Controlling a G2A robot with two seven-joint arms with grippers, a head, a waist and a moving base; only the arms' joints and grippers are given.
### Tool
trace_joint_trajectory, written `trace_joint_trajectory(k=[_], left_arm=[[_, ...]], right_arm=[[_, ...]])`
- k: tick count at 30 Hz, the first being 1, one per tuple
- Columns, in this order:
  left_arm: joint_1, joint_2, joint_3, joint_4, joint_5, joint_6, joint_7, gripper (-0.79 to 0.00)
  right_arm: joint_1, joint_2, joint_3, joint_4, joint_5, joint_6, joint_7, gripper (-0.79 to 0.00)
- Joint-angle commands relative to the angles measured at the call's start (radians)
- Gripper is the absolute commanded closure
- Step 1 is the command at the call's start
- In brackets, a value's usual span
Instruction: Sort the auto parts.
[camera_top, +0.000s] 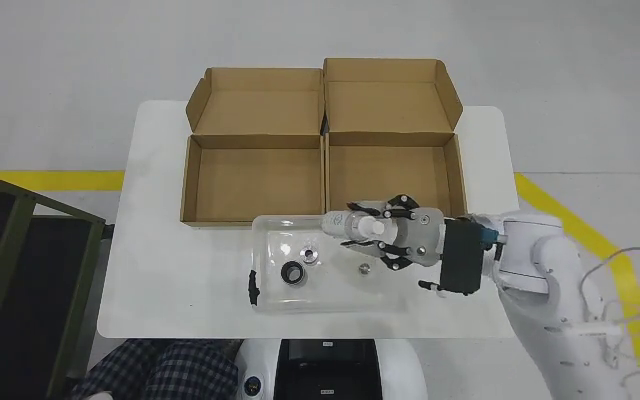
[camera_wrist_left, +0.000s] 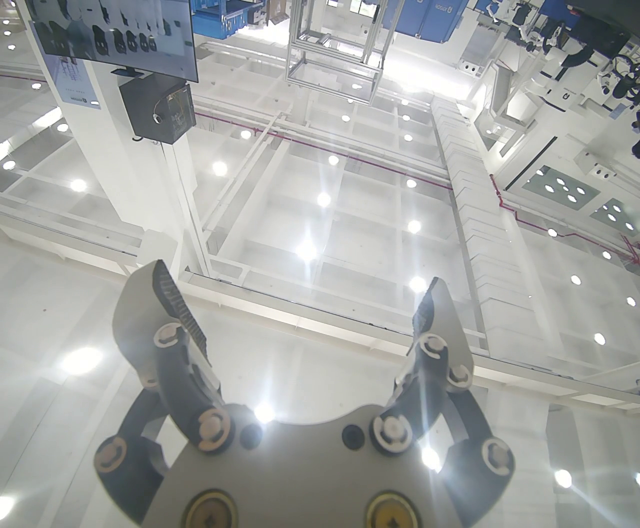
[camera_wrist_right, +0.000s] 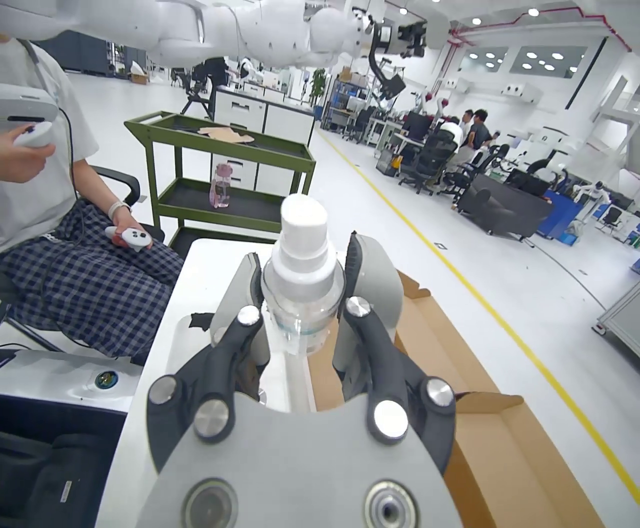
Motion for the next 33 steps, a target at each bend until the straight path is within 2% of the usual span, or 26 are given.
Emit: trace_joint_trajectory(k=[1, 16, 33], left_arm=[[0.0, 0.0, 0.0, 0.0, 0.0, 0.0, 0.0, -0.785], [0.0, 0.0, 0.0, 0.0, 0.0, 0.0, 0.0, -0.785], [0.0, 0.0, 0.0, 0.0, 0.0, 0.0, 0.0, -0.785]], right_arm=[[0.002, 0.005, 0.011, -0.004, 0.006, 0.0, -0.01, 0.0], [-0.028, 0.019, 0.105, -0.017, 0.022, 0.023, -0.091, 0.0], [-0.055, 0.026, 0.143, -0.027, 0.019, 0.041, -0.099, 0.0]])
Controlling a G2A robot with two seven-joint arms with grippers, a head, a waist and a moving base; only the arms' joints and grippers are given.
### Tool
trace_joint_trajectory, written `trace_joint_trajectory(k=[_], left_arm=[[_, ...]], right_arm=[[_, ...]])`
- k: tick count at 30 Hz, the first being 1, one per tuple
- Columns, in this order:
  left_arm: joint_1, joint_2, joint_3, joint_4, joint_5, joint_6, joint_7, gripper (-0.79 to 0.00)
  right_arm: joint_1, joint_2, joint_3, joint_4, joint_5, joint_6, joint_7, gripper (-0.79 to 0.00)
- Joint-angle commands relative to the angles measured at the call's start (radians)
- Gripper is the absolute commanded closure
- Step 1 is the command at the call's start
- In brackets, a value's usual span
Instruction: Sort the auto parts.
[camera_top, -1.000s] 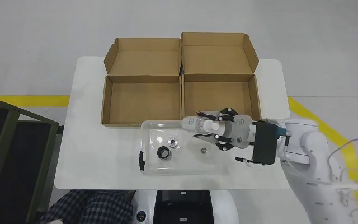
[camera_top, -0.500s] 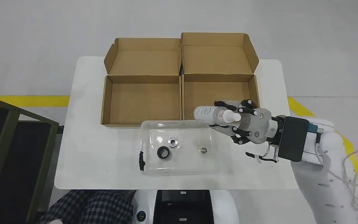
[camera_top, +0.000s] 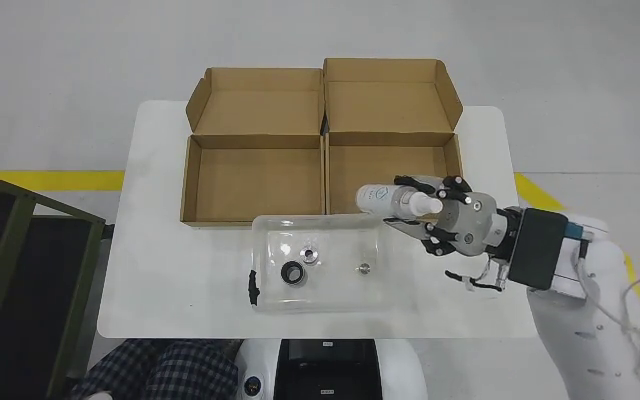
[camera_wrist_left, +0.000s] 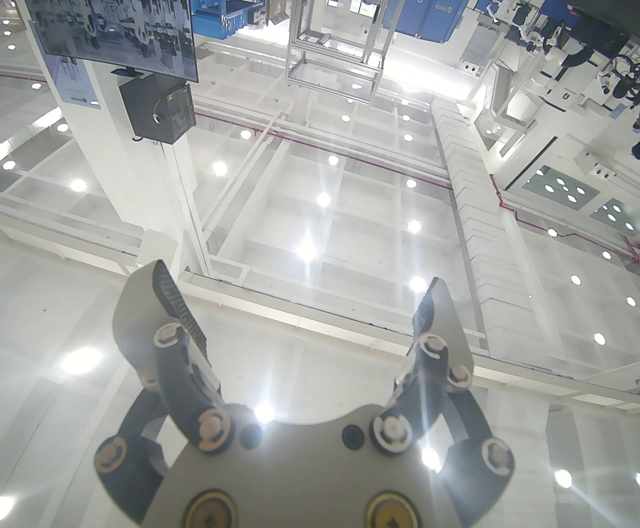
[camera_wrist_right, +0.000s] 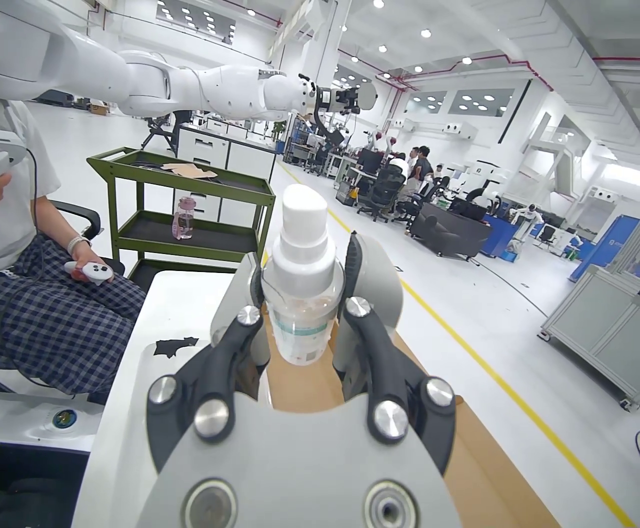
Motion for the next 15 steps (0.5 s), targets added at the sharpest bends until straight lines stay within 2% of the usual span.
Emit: trace_joint_trajectory(k=[1, 7, 15], left_arm=[[0.0, 0.0, 0.0, 0.0, 0.0, 0.0, 0.0, -0.785], [0.0, 0.0, 0.0, 0.0, 0.0, 0.0, 0.0, -0.785], [0.0, 0.0, 0.0, 0.0, 0.0, 0.0, 0.0, -0.785]], right_arm=[[0.002, 0.0, -0.002, 0.007, 0.004, 0.008, 0.006, 0.0], [0.033, -0.003, -0.043, 0.057, -0.004, 0.057, 0.042, 0.0], [0.109, -0.014, -0.141, 0.201, 0.007, 0.107, 0.106, 0.0]])
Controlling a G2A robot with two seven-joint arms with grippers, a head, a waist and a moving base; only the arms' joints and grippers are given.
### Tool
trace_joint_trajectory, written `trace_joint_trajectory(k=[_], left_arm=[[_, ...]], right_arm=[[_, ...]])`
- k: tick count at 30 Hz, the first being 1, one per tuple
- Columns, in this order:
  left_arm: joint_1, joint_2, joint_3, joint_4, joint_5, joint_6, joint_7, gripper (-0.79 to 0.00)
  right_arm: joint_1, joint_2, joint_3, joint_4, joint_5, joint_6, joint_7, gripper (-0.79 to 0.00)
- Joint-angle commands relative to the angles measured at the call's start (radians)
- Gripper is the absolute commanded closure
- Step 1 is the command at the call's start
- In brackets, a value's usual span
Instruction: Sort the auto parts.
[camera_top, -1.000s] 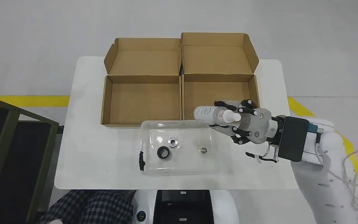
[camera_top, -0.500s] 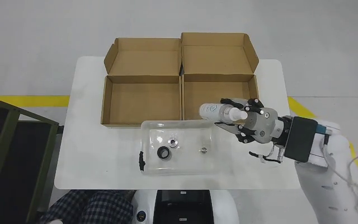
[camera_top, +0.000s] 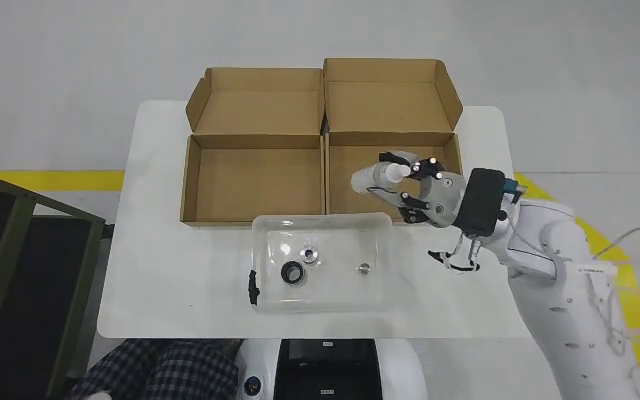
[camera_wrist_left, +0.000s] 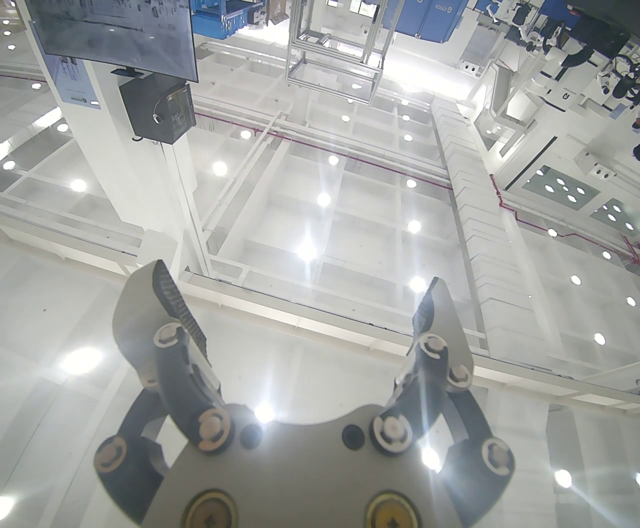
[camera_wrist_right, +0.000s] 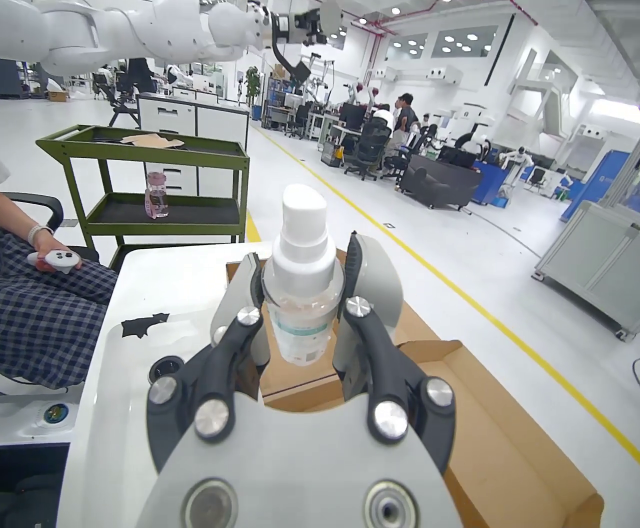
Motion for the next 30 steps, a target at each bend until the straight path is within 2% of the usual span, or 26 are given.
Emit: trace_joint_trajectory(k=[1, 11, 30], left_arm=[[0.0, 0.0, 0.0, 0.0, 0.0, 0.0, 0.0, -0.785], [0.0, 0.0, 0.0, 0.0, 0.0, 0.0, 0.0, -0.785], [0.0, 0.0, 0.0, 0.0, 0.0, 0.0, 0.0, -0.785]], right_arm=[[0.024, -0.003, -0.026, 0.039, 0.005, 0.004, 0.024, 0.0], [0.14, -0.025, -0.146, 0.243, -0.022, 0.121, 0.139, 0.0], [0.277, -0.071, -0.303, 0.456, -0.053, 0.245, 0.2, 0.0]])
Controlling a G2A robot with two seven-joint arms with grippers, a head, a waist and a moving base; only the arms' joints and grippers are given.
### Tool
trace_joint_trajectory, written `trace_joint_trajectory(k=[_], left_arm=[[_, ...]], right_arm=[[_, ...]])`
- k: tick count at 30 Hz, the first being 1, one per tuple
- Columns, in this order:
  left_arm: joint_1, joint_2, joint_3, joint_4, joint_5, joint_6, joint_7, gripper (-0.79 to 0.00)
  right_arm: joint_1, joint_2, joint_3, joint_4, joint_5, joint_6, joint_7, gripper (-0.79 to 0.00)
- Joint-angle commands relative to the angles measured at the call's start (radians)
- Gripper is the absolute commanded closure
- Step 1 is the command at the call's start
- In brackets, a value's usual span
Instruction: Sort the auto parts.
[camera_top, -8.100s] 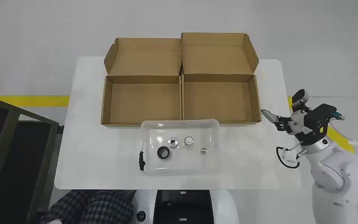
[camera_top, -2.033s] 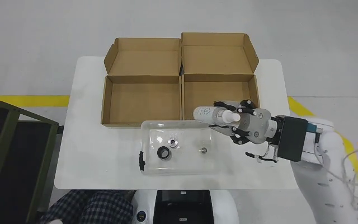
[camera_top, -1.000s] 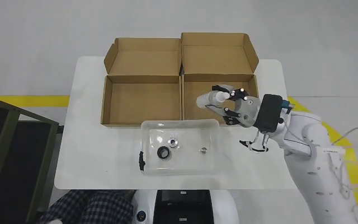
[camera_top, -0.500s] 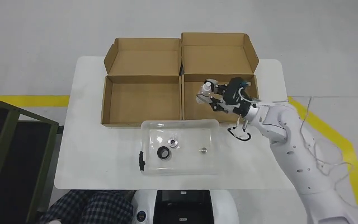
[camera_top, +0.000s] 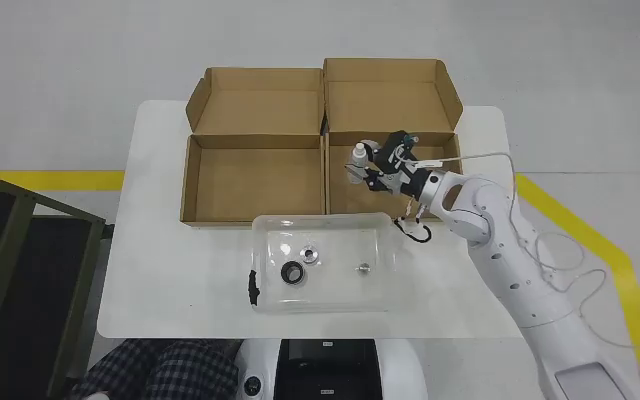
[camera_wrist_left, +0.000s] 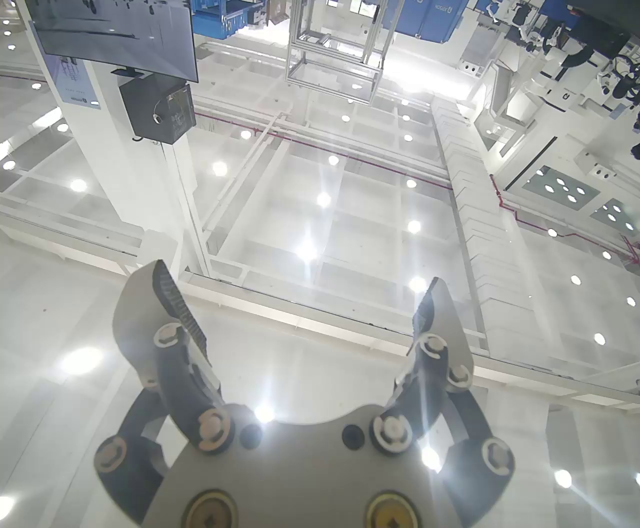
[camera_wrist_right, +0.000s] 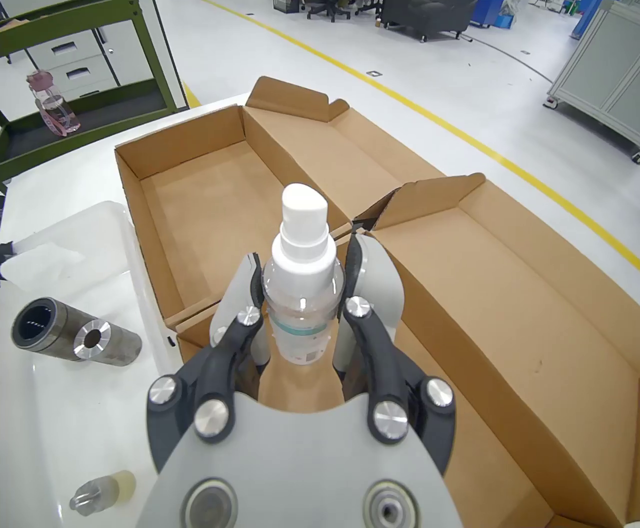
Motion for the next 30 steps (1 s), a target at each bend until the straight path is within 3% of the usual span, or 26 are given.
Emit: trace_joint_trajectory(k=[1, 16, 17, 18, 26, 30], left_arm=[[0.0, 0.0, 0.0, 0.0, 0.0, 0.0, 0.0, -0.785], [0.0, 0.0, 0.0, 0.0, 0.0, 0.0, 0.0, -0.785], [0.0, 0.0, 0.0, 0.0, 0.0, 0.0, 0.0, -0.785], [0.0, 0.0, 0.0, 0.0, 0.0, 0.0, 0.0, -0.785], [0.0, 0.0, 0.0, 0.0, 0.0, 0.0, 0.0, -0.785], [0.0, 0.0, 0.0, 0.0, 0.0, 0.0, 0.0, -0.785]], right_arm=[[0.01, -0.006, -0.018, 0.022, -0.002, 0.012, 0.002, 0.0], [0.08, -0.047, -0.106, 0.175, -0.023, 0.053, -0.034, 0.0], [0.084, -0.049, -0.109, 0.181, -0.025, 0.056, -0.034, -0.037], [0.087, -0.051, -0.111, 0.186, -0.025, 0.057, -0.035, -0.123], [0.101, -0.061, -0.121, 0.221, -0.033, 0.052, -0.038, -0.163], [0.095, -0.061, -0.116, 0.223, -0.037, 0.046, -0.037, -0.416]])
